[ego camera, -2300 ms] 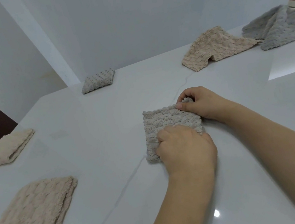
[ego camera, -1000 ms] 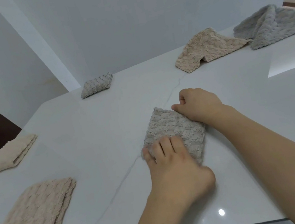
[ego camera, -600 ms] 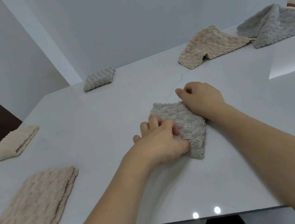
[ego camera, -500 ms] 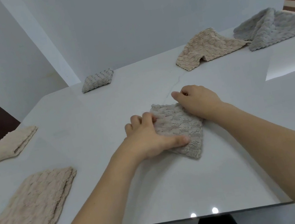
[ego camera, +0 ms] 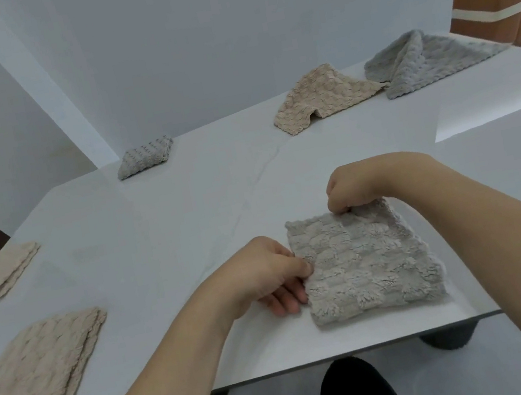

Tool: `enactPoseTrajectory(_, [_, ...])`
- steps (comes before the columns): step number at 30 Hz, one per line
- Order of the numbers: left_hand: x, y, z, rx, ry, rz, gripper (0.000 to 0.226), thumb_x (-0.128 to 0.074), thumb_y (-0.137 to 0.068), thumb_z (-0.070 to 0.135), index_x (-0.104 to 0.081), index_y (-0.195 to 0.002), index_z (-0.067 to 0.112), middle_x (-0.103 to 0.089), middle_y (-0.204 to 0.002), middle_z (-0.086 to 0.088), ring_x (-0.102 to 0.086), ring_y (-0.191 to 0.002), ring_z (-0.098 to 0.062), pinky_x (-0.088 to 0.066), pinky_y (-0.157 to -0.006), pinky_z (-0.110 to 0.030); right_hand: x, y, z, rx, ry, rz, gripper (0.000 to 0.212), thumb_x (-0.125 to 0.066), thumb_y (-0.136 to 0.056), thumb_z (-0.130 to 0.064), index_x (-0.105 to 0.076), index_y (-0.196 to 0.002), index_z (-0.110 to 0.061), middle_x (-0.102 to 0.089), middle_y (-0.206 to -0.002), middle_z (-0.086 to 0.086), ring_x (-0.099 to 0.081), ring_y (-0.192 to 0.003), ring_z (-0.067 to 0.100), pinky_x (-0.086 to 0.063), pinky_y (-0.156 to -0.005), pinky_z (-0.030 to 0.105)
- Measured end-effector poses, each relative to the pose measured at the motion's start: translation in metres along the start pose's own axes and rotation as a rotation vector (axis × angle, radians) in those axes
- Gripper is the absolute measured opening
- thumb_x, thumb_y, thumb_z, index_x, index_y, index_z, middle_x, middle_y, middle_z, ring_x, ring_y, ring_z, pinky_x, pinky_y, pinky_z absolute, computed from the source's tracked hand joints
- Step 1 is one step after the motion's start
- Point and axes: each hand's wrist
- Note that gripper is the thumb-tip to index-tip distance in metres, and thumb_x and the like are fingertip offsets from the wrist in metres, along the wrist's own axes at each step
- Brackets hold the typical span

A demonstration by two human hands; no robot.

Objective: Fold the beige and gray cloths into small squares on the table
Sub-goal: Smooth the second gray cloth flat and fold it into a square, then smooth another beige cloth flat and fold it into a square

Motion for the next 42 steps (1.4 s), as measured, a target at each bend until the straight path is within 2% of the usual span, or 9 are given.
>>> enactPoseTrajectory(7, [-0.009, 0.005, 0.004, 0.019, -0.018, -0.138, 0.018, -0.063, -0.091, 0.016, -0.071, -0.079, 0.004, -0.07, -0.069, -0.014, -0.063, -0.051, -0.02, -0.05, -0.048, -0.025, -0.009, 0.013, 0.011, 0.011, -0.008, -0.015, 0.014, -0.052, -0.064, -0.016, -0.041, -0.054, -0.017, -0.043, -0.056, 0.004, -0.033, -0.057, 0.022, -0.025, -0.055, 0.03])
enactPoseTrajectory(11, [0.0, 0.003, 0.008, 0.049, -0.059, -0.155, 0.027, -0.063, -0.091, 0.02, -0.069, -0.096, -0.006, -0.071, -0.073, -0.015, -0.063, -0.053, -0.022, -0.051, -0.051, -0.027, -0.006, 0.013, 0.012, 0.016, -0.025, -0.014, 0.015, -0.053, -0.065, -0.018, -0.042, -0.055, -0.016, -0.045, -0.055, 0.004, -0.033, -0.056, 0.022, -0.026, -0.058, 0.031])
enactPoseTrajectory(17, [0.034, -0.036, 0.016, -0.066, -0.063, 0.25, 0.019, -0.058, -0.093, 0.019, -0.063, -0.094, 0.001, -0.071, -0.081, -0.013, -0.061, -0.056, -0.024, -0.053, -0.053, -0.029, 0.014, -0.008, 0.012, 0.101, -0.051, 0.251, 0.013, -0.052, -0.085, -0.022, -0.059, -0.087, -0.01, -0.062, -0.09, 0.001, -0.057, -0.078, 0.021, -0.046, -0.072, 0.032])
enactPoseTrajectory(20, [0.051, -0.068, 0.019, -0.145, -0.207, 0.367, 0.014, -0.056, -0.09, 0.021, -0.063, -0.093, 0.009, -0.071, -0.085, -0.008, -0.061, -0.062, -0.02, -0.051, -0.06, -0.032, 0.025, -0.03, 0.017, 0.141, -0.08, 0.305, 0.015, -0.051, -0.088, -0.019, -0.059, -0.1, -0.018, -0.06, -0.107, -0.003, -0.056, -0.094, 0.016, -0.047, -0.081, 0.031])
enactPoseTrajectory(25, [0.084, -0.128, 0.038, -0.244, -0.448, 0.478, 0.007, -0.054, -0.087, 0.026, -0.06, -0.091, 0.025, -0.062, -0.094, 0.008, -0.061, -0.081, -0.012, -0.047, -0.064, -0.027, 0.048, -0.086, 0.043, 0.125, -0.041, 0.409, 0.032, -0.05, -0.088, -0.019, -0.054, -0.12, -0.022, -0.052, -0.123, -0.004, -0.048, -0.106, 0.015, -0.04, -0.09, 0.029])
enactPoseTrajectory(33, [0.114, -0.242, 0.081, -0.446, -0.481, 0.483, 0.03, -0.059, -0.088, 0.025, -0.057, -0.118, 0.022, -0.052, -0.124, 0.003, -0.052, -0.106, -0.014, -0.04, -0.087, -0.026, 0.091, -0.17, 0.079, -0.011, 0.175, 0.659, 0.05, -0.047, -0.088, -0.013, -0.041, -0.138, -0.017, -0.041, -0.143, 0.009, -0.034, -0.132, 0.032, -0.029, -0.107, 0.042])
enactPoseTrajectory(35, [0.108, -0.269, 0.094, -0.501, -0.566, 0.475, 0.029, -0.059, -0.087, 0.028, -0.06, -0.115, 0.021, -0.053, -0.124, 0.0, -0.05, -0.114, -0.02, -0.041, -0.092, -0.031, 0.095, -0.191, 0.085, -0.052, 0.196, 0.61, 0.048, -0.043, -0.089, -0.011, -0.041, -0.137, -0.013, -0.042, -0.142, 0.011, -0.037, -0.131, 0.032, -0.032, -0.107, 0.043])
enactPoseTrajectory(38, [0.099, -0.291, 0.107, -0.54, -0.847, 0.632, 0.012, -0.049, -0.089, 0.025, -0.06, -0.086, 0.022, -0.06, -0.101, -0.003, -0.056, -0.102, -0.029, -0.038, -0.074, -0.033, 0.092, -0.211, 0.089, -0.097, 0.263, 0.529, 0.04, -0.039, -0.088, -0.014, -0.048, -0.128, -0.013, -0.047, -0.133, 0.012, -0.043, -0.122, 0.033, -0.036, -0.103, 0.042])
enactPoseTrajectory(42, [0.104, -0.289, 0.106, -0.602, -1.071, 0.79, 0.019, -0.047, -0.088, 0.018, -0.065, -0.092, 0.017, -0.064, -0.1, -0.006, -0.059, -0.093, -0.029, -0.036, -0.074, -0.033, 0.088, -0.215, 0.081, -0.009, 0.322, 0.616, 0.039, -0.039, -0.09, -0.019, -0.054, -0.126, -0.022, -0.047, -0.126, 0.006, -0.041, -0.117, 0.028, -0.036, -0.099, 0.04])
Point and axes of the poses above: each hand's wrist, its own y-axis away from the middle knuckle, its own x-axis out of the back of the hand, z = x × y
